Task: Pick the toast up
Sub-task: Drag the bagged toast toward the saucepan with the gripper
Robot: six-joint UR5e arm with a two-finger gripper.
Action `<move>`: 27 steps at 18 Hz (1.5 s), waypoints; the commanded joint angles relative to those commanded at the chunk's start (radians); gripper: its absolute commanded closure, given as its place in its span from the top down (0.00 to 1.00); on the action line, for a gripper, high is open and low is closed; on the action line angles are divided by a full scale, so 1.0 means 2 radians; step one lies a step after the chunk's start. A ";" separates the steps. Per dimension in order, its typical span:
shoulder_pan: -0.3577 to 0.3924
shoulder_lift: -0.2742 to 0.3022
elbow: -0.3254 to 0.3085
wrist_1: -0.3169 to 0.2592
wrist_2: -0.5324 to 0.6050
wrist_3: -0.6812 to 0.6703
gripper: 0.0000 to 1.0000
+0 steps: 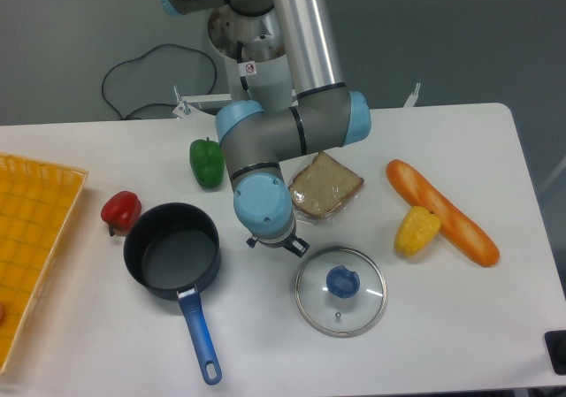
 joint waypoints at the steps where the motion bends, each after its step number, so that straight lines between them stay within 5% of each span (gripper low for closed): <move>1: -0.004 0.002 0.008 -0.013 0.000 0.001 0.00; 12: -0.018 0.065 0.016 -0.062 -0.018 0.054 0.00; 27: -0.033 0.111 0.042 -0.124 -0.073 0.090 0.00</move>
